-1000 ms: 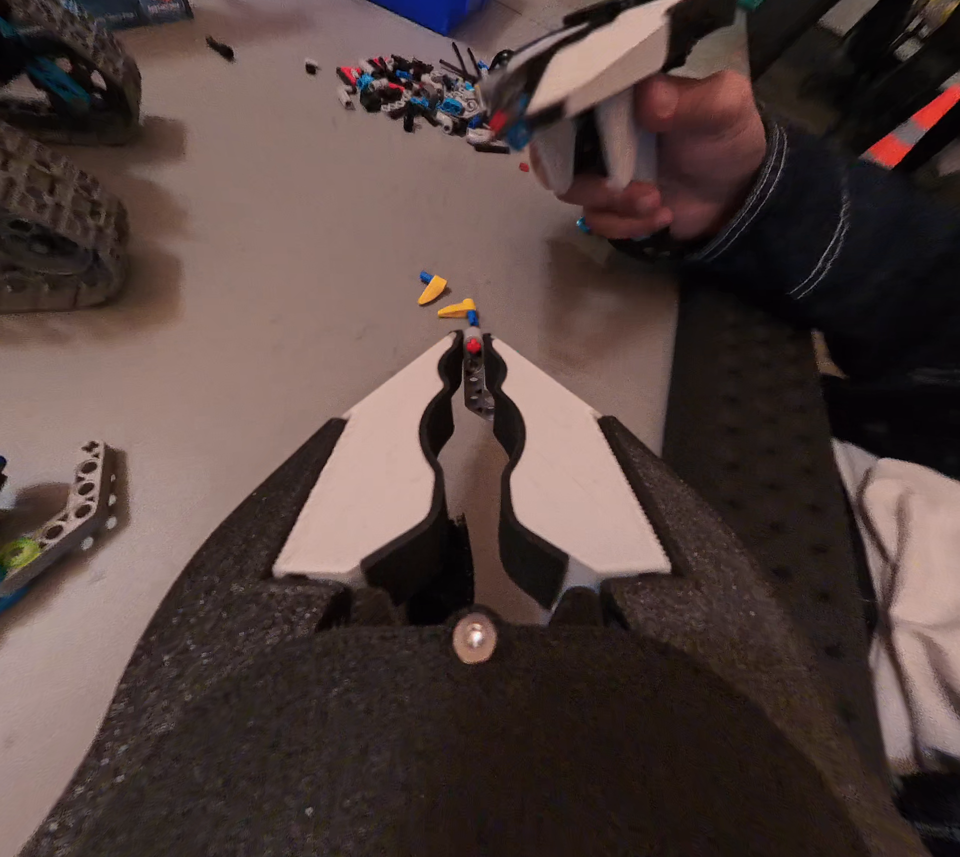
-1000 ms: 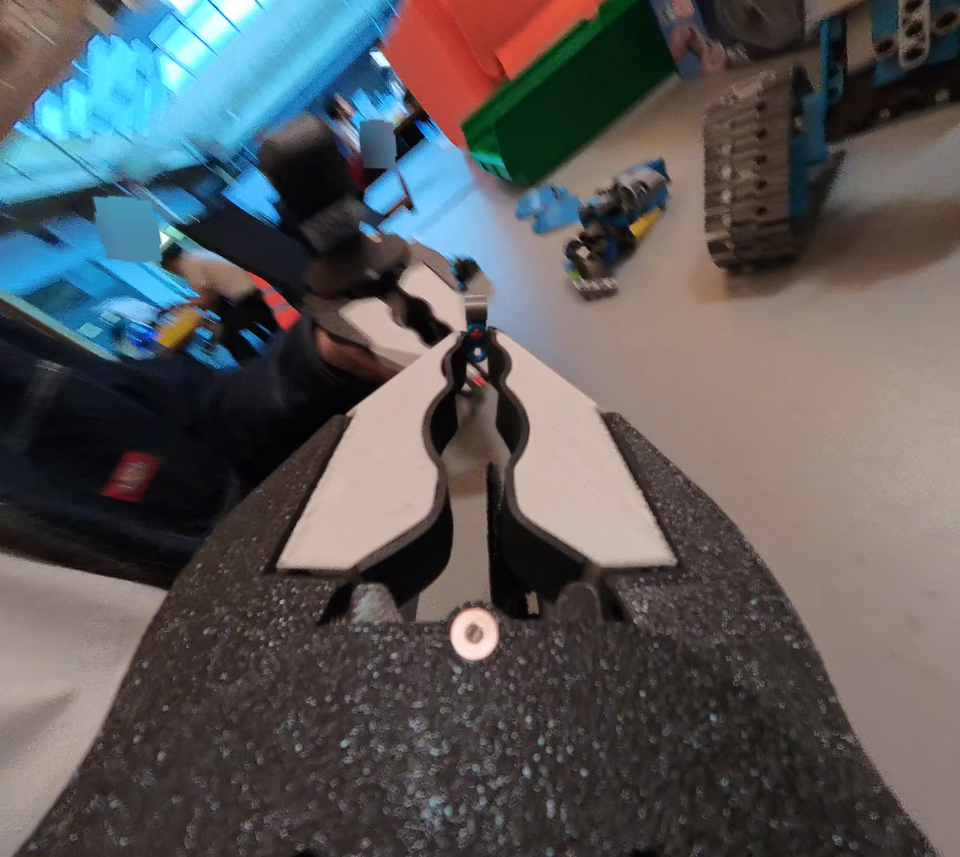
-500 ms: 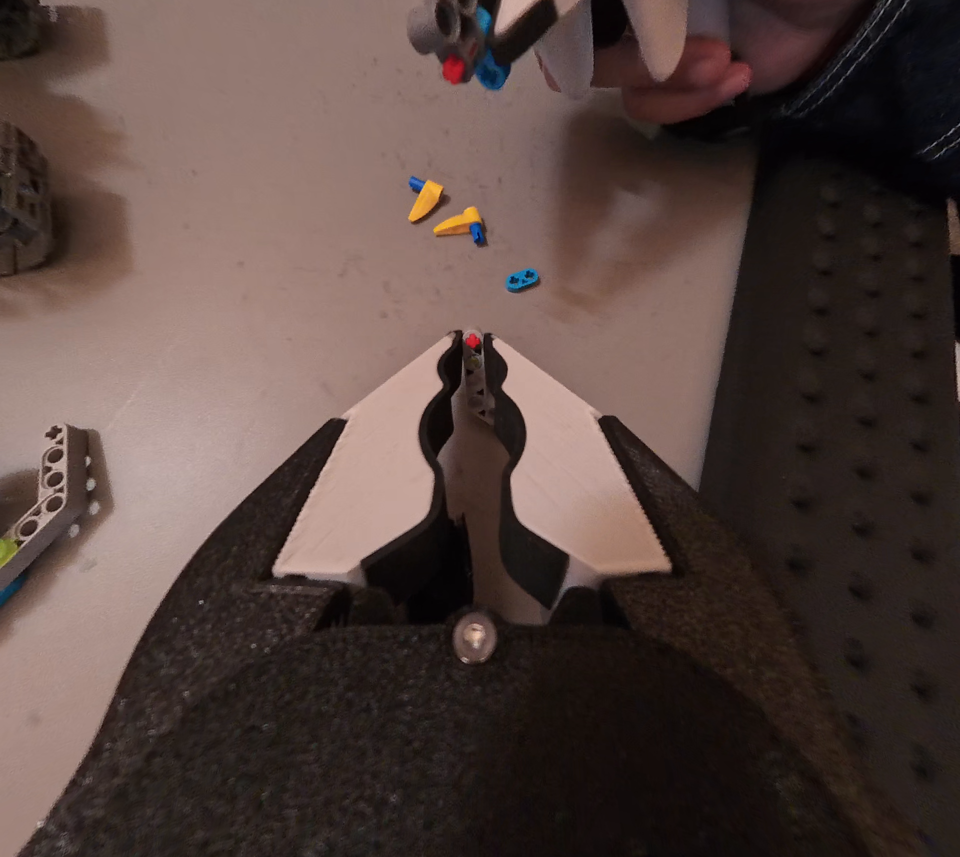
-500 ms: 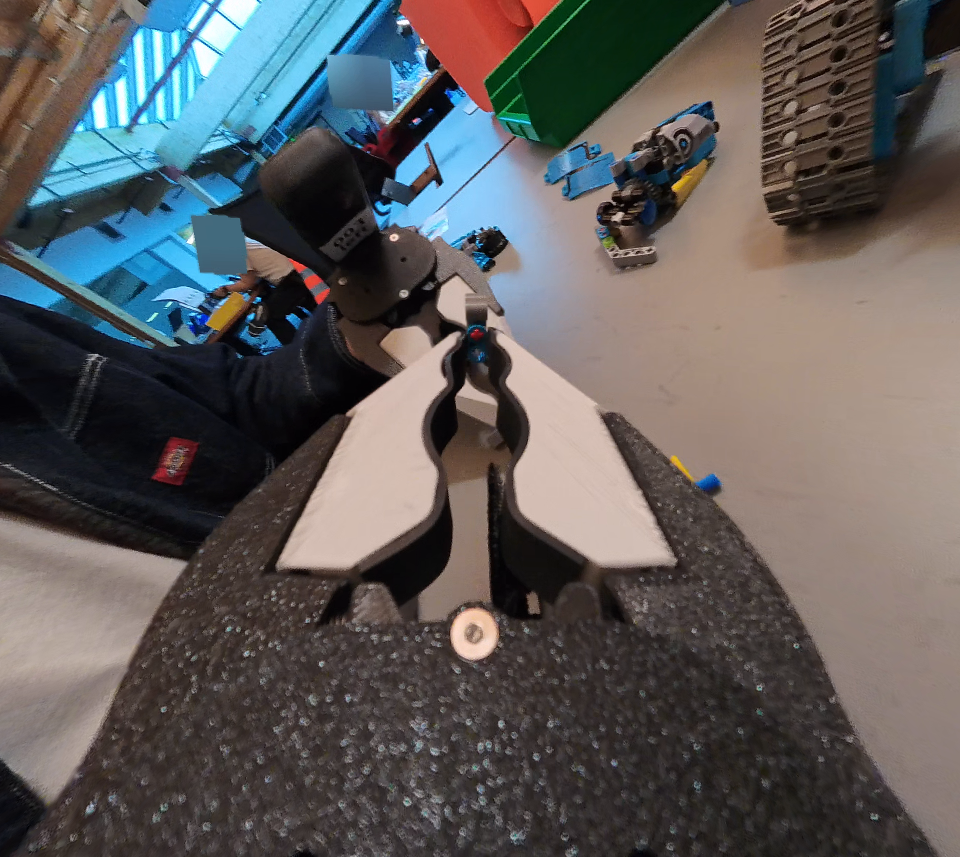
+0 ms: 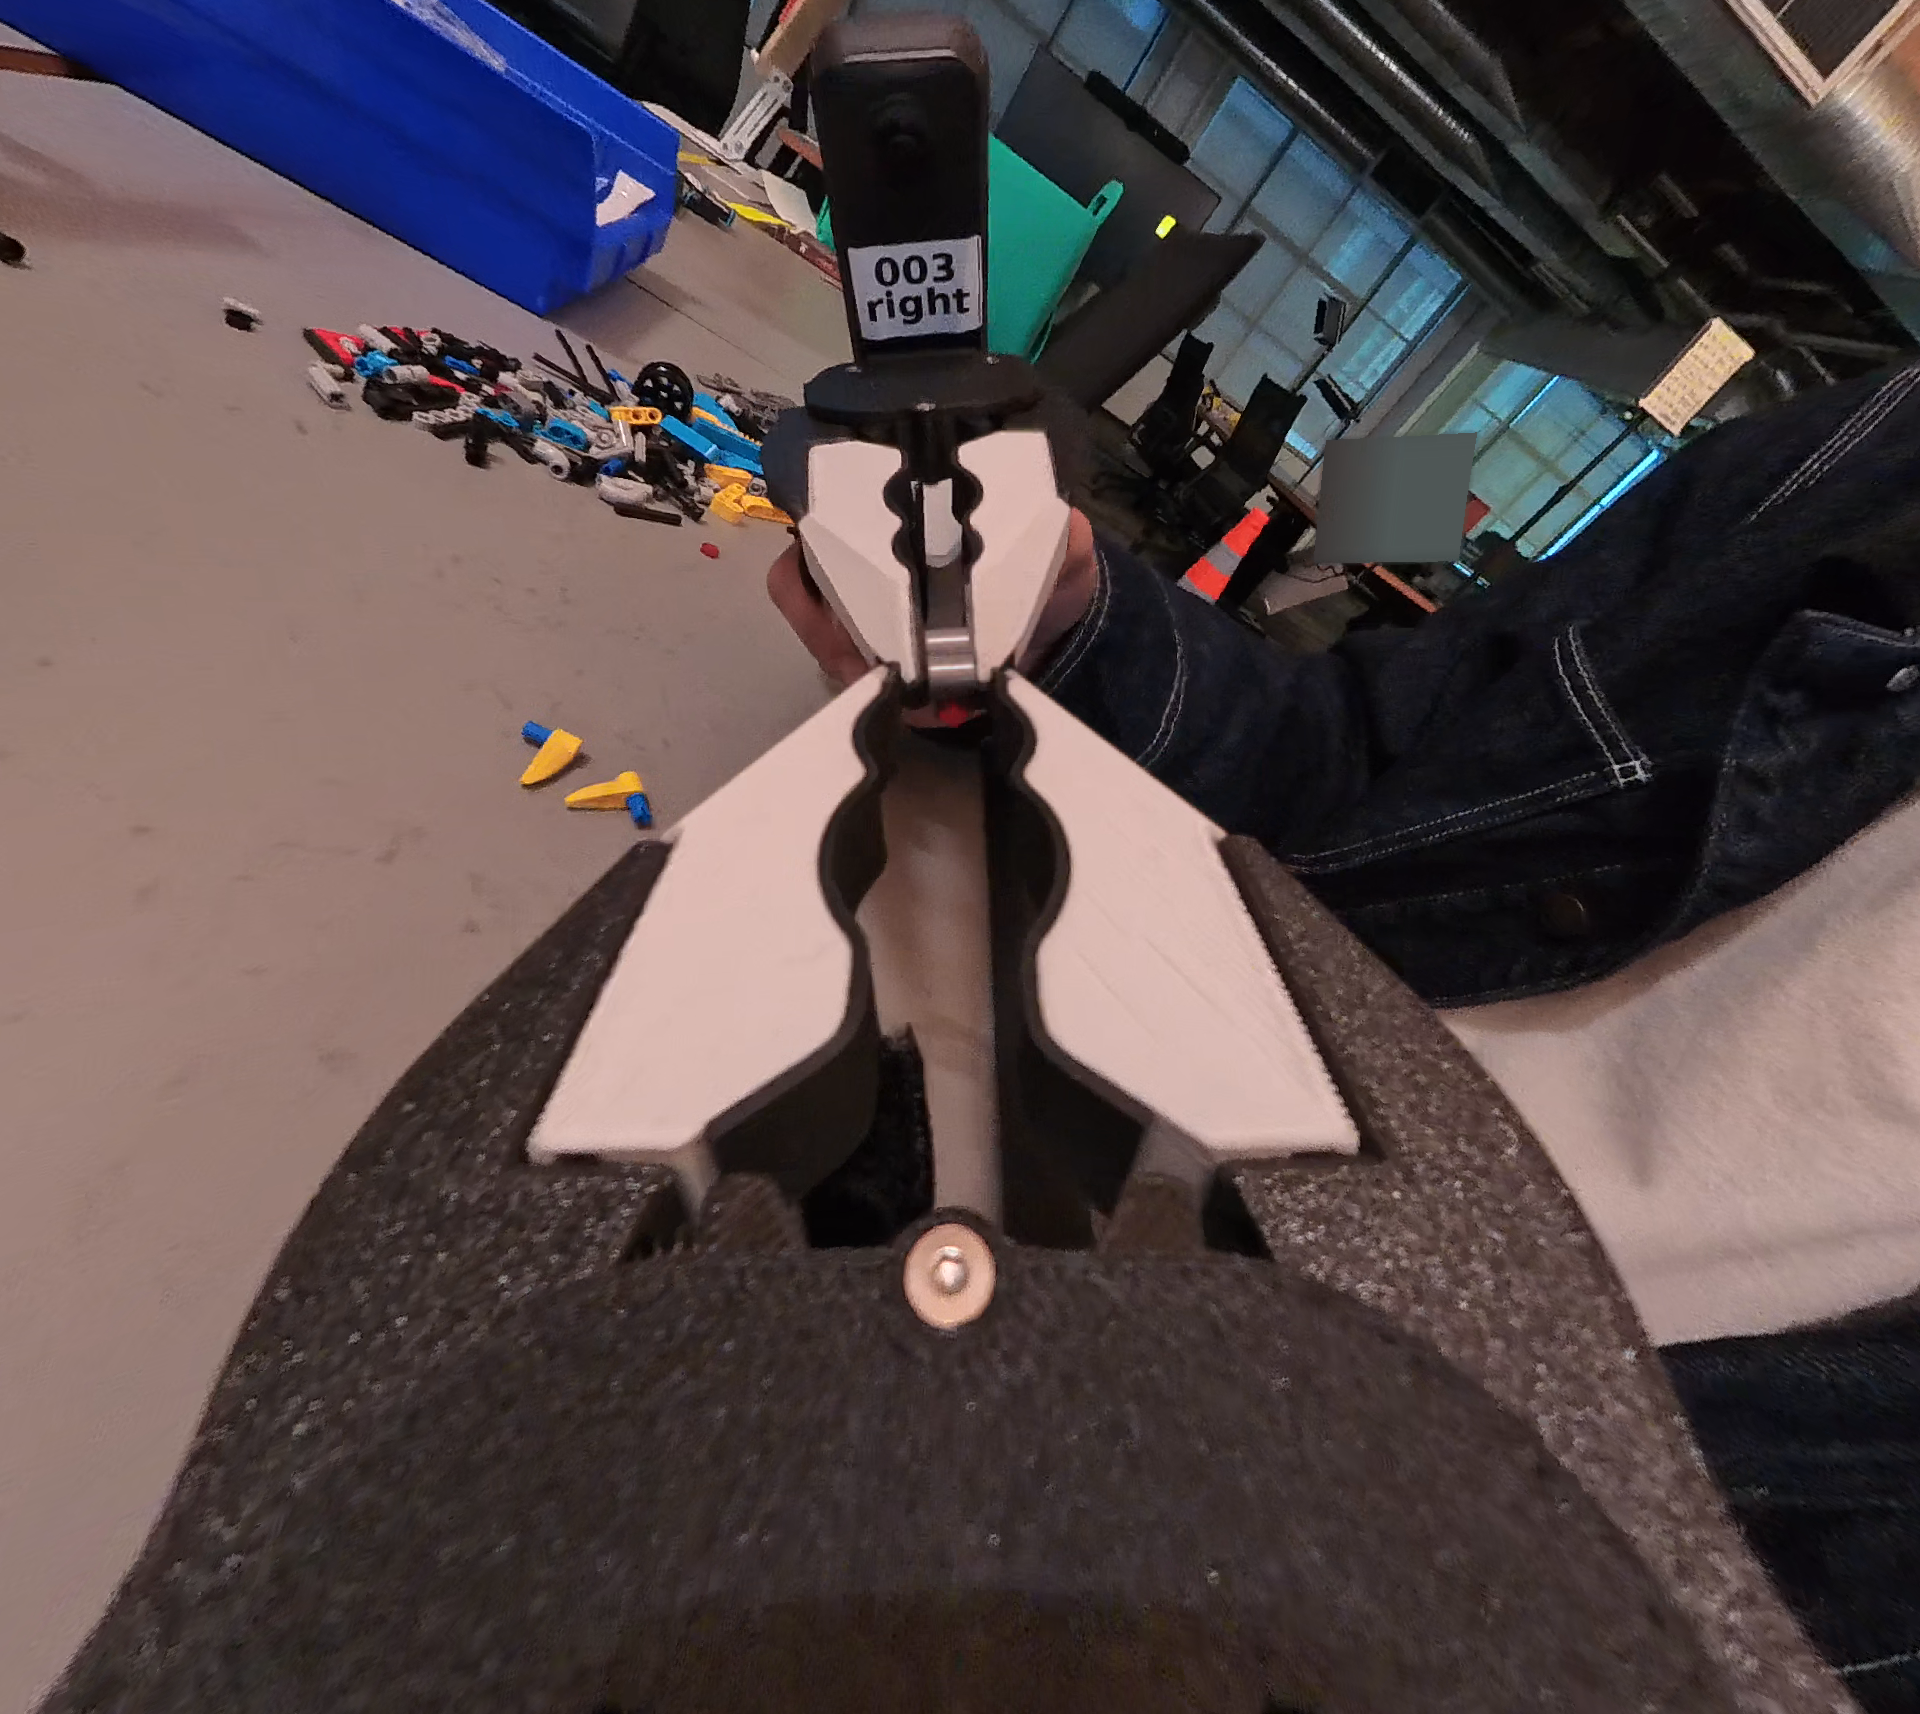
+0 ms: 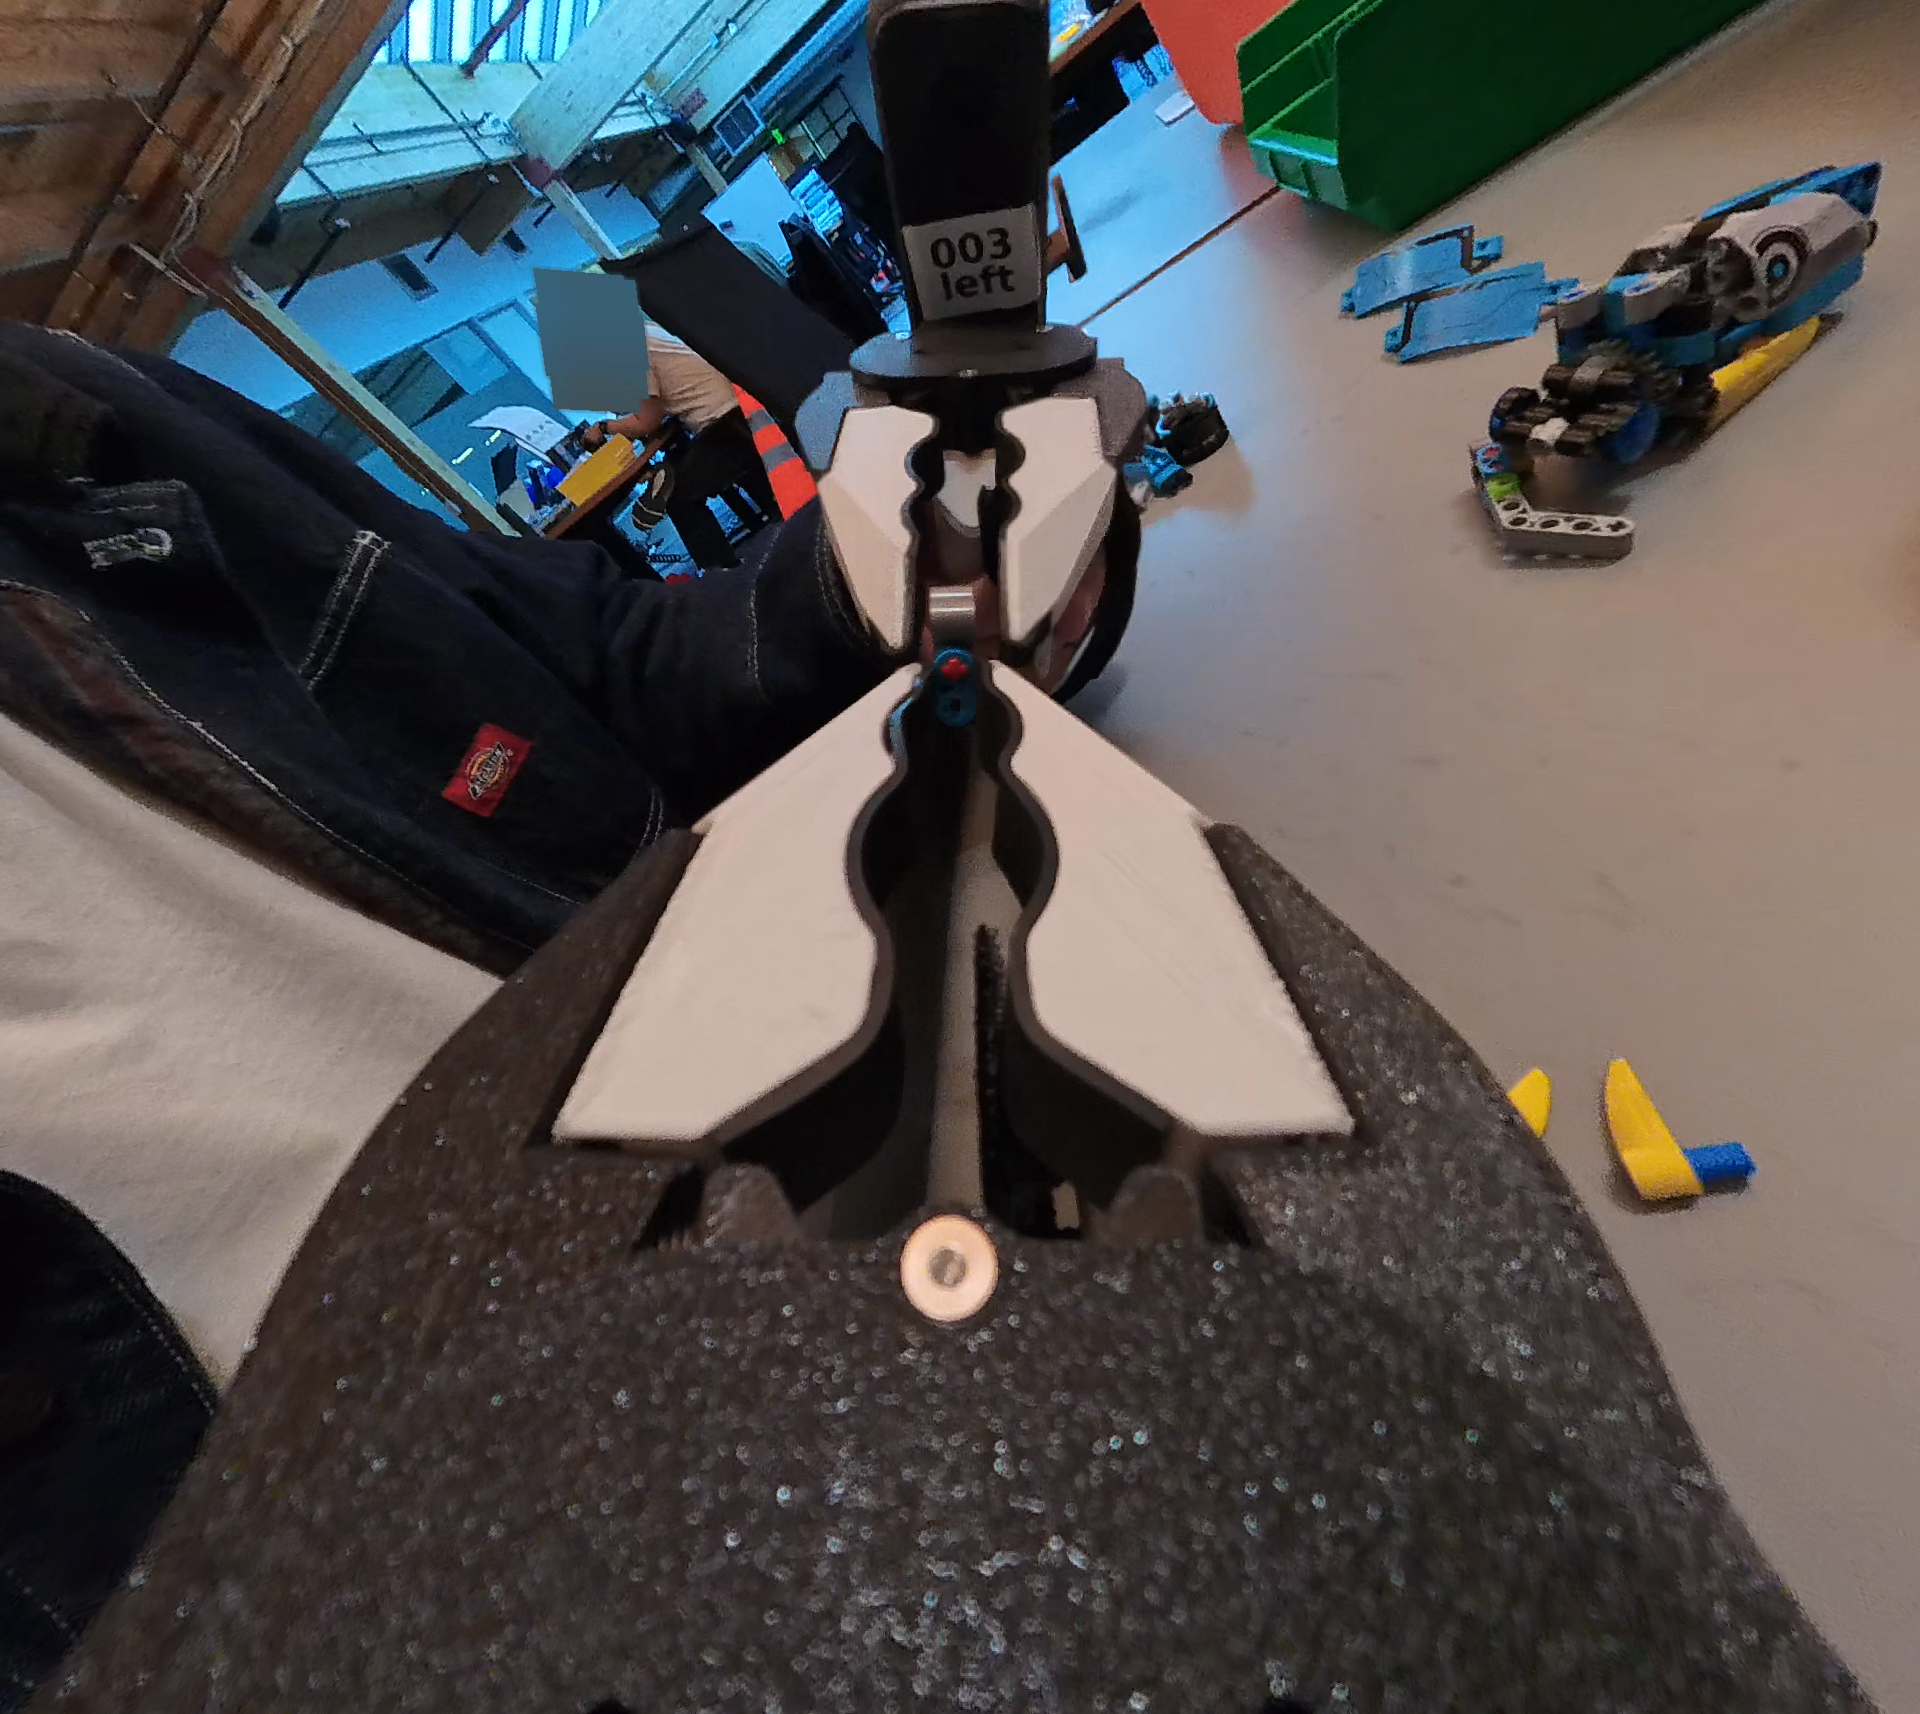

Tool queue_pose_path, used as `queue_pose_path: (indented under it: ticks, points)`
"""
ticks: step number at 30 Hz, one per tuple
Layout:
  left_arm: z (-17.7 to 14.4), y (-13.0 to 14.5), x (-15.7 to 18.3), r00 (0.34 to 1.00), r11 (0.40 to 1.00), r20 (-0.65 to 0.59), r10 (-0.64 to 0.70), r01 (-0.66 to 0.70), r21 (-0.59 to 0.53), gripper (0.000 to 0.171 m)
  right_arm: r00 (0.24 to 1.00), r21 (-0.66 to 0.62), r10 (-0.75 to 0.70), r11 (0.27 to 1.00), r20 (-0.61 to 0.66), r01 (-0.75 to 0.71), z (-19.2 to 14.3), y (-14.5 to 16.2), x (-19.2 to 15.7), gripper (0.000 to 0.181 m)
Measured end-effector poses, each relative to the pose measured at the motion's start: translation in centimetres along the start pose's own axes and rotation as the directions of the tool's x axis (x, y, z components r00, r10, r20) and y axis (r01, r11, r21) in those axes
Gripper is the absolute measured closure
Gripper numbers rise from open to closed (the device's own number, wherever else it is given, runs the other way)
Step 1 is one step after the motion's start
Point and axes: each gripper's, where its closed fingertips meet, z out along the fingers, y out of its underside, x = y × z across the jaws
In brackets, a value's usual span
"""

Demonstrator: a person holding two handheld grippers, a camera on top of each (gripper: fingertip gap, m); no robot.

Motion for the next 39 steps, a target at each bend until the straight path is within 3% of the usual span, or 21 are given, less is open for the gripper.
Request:
queue_pose_path:
  ticks: [5, 10, 11, 12, 13, 14, 16, 18, 20, 21, 24, 26, 32, 33, 35, 37, 38, 39]
  points:
    - [-0.4, -1.0, 0.5, 0.998, 0.996, 0.010, 0.065, -0.065, 0.053, 0.166, 0.998, 0.050, -0.067, 0.996, -0.017, 0.068, 0.0, -1.1, -0.5, 0.176]
    - [-0.3, -0.6, 0.0, 0.986, 0.989, 0.081, 0.144, -0.146, 0.010, 0.167, 0.992, 0.033, -0.105, 0.994, -0.073, 0.107, -0.5, -1.0, 0.2, 0.177]
    - [-0.6, -0.5, -0.2, 0.985, 0.989, 0.089, 0.146, -0.148, 0.010, 0.166, 0.993, 0.071, -0.092, 0.993, -0.069, 0.097, -1.0, -1.6, 0.2, 0.177]
    - [-1.7, -1.1, -0.8, 0.984, 0.990, 0.119, 0.133, -0.139, 0.039, 0.167, 0.997, 0.244, -0.050, 0.968, -0.053, 0.061, -3.5, -4.2, 0.1, 0.178]
    - [-3.1, -2.0, -1.4, 0.984, 0.989, 0.142, 0.104, -0.117, 0.090, 0.167, 1.000, 0.408, -0.014, 0.913, -0.027, 0.024, -7.4, -6.7, 0.2, 0.178]
    - [-4.2, -2.7, -1.6, 0.987, 0.986, 0.139, 0.082, -0.101, 0.132, 0.167, 0.998, 0.495, -0.003, 0.868, -0.069, 0.036, -10.7, -7.8, 0.9, 0.178]
    - [-4.2, -2.6, -2.3, 0.980, 0.987, 0.178, 0.093, -0.114, 0.110, 0.167, 0.995, 0.518, -0.007, 0.853, -0.095, 0.055, -12.2, -8.1, 0.9, 0.177]
    - [-3.1, -0.8, -4.4, 0.954, 0.995, 0.281, 0.100, -0.102, -0.010, 0.166, 0.998, 0.480, 0.023, 0.877, -0.061, 0.009, -10.2, -7.4, 1.2, 0.177]
    - [-3.0, 1.6, -6.8, 0.888, 0.973, 0.412, 0.202, -0.133, -0.190, 0.166, 0.999, 0.433, 0.032, 0.901, -0.020, -0.021, -8.3, -6.8, 1.0, 0.176]
    - [-2.7, 2.0, -6.5, 0.888, 0.963, 0.395, 0.234, -0.157, -0.218, 0.165, 0.999, 0.404, 0.026, 0.915, -0.033, -0.011, -7.5, -6.5, 1.0, 0.176]
    - [-1.9, 0.6, -4.5, 0.930, 0.980, 0.313, 0.193, -0.167, -0.110, 0.166, 0.992, 0.228, 0.013, 0.974, -0.125, 0.016, -4.6, -3.8, 2.2, 0.176]
    - [-1.9, 0.9, -4.7, 0.932, 0.982, 0.314, 0.179, -0.147, -0.121, 0.166, 0.987, 0.137, 0.000, 0.990, -0.159, 0.022, -3.2, -2.4, 2.7, 0.176]
    - [-1.3, 1.6, -4.2, 0.924, 0.967, 0.302, 0.234, -0.190, -0.169, 0.165, 0.960, 0.122, -0.020, 0.991, -0.279, 0.056, -4.5, -2.7, 3.9, 0.176]
    - [-1.4, 1.7, -4.3, 0.920, 0.965, 0.309, 0.240, -0.194, -0.175, 0.165, 0.935, 0.080, -0.023, 0.995, -0.353, 0.055, -5.5, -2.6, 4.7, 0.176]
    - [-1.4, 1.2, -3.9, 0.935, 0.975, 0.285, 0.210, -0.176, -0.138, 0.165, 0.796, -0.191, -0.068, 0.980, -0.601, -0.061, -9.6, 0.3, 7.7, 0.175]
    - [-1.8, 0.4, -3.7, 0.953, 0.989, 0.266, 0.147, -0.132, -0.072, 0.165, 0.518, -0.388, -0.264, 0.910, -0.814, -0.146, -17.2, 1.6, 9.9, 0.175]
    - [-2.0, 0.1, -3.9, 0.957, 0.993, 0.264, 0.119, -0.110, -0.049, 0.165, 0.376, -0.401, -0.310, 0.895, -0.873, -0.194, -21.2, 1.6, 10.4, 0.175]
    - [-2.1, -0.1, -3.9, 0.963, 0.996, 0.254, 0.093, -0.089, -0.026, 0.165, 0.306, -0.379, -0.300, 0.893, -0.904, -0.243, -24.1, 1.9, 10.3, 0.176]
